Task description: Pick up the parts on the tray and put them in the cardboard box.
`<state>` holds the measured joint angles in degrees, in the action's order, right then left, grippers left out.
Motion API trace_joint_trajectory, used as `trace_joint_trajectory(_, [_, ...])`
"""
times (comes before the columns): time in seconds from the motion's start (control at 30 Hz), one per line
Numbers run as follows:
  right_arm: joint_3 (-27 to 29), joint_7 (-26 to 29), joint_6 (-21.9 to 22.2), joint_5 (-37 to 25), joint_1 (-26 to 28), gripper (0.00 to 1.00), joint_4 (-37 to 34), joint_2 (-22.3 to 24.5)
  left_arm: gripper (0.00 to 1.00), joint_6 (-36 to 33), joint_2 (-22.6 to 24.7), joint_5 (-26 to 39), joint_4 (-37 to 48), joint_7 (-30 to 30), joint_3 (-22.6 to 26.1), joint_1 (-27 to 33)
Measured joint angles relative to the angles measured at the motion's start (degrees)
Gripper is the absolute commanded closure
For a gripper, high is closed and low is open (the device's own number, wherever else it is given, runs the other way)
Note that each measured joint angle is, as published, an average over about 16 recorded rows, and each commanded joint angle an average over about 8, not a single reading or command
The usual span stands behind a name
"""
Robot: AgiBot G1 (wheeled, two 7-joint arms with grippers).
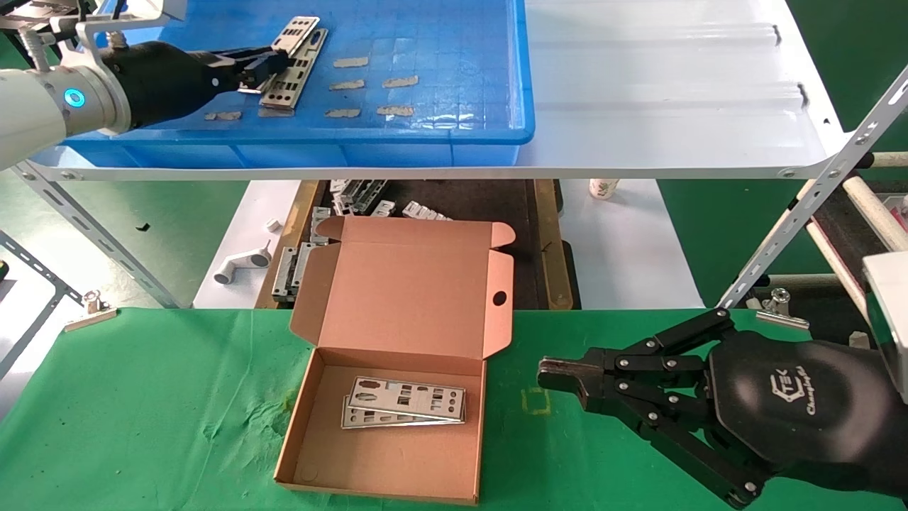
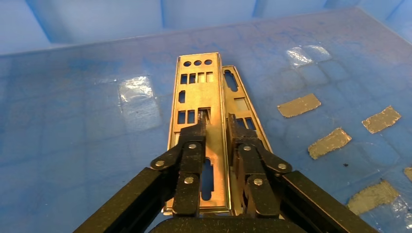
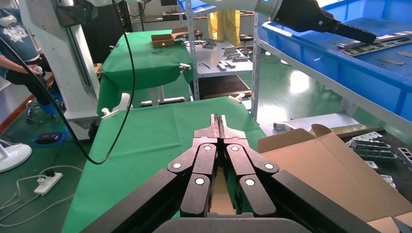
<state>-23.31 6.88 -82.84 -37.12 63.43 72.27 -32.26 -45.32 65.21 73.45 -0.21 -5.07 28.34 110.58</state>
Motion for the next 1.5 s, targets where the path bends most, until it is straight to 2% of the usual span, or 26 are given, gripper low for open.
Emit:
trace_joint_trajectory(0.63, [0.0, 0.0, 0.0, 0.0, 0.0, 1.0, 0.0, 0.0, 1.0, -0.16, -0.54, -0.68, -0.75, 2.17, -0.5, 0.39])
trace_joint_trajectory(1.5, [-0.01, -0.01, 0.0, 0.01, 0.0, 1.0, 0.0, 0.0, 1.0, -2.56, -2.01, -2.72, -1.89, 10.07, -1.98, 1.54])
